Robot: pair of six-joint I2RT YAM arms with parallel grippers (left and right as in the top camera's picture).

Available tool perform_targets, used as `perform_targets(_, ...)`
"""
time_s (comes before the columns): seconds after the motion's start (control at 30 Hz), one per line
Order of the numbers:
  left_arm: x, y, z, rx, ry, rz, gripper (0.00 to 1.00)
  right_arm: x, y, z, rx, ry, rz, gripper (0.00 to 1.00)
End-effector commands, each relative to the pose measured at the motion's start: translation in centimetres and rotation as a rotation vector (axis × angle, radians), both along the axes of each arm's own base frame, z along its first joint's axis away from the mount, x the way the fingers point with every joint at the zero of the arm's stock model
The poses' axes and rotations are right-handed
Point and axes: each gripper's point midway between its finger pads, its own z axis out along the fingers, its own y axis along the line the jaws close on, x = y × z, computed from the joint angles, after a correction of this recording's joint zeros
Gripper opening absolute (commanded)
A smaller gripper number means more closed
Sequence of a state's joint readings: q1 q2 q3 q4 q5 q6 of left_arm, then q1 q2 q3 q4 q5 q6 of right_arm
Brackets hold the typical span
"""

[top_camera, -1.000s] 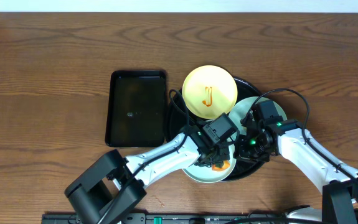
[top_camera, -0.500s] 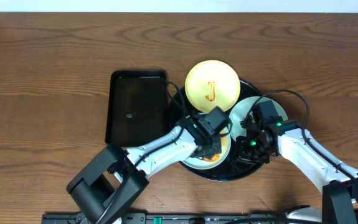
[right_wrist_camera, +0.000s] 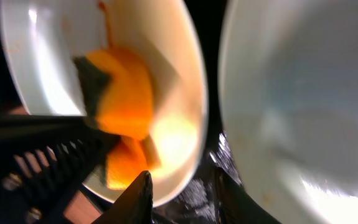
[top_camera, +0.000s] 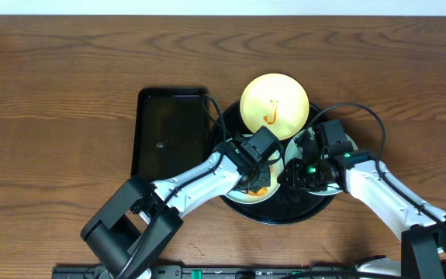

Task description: Clean dirty plates on tray and stack at the side

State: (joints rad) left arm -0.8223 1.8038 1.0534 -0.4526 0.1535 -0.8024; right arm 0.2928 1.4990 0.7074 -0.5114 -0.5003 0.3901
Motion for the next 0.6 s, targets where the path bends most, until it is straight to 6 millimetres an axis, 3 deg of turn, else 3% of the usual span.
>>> perform_targets(0.0, 0.3, 1.2, -1.1, 0.059, -0.008, -0.001, 0.07, -0.1, 1.2, -0.1, 0.017, -0.012, 0.030, 0.26)
perform_targets(0.57, 0.3, 1.2, -1.1, 0.059, -0.008, 0.000, 0.07, -1.5, 1.6, -1.5, -0.100, 0.063, -0.052, 0.22)
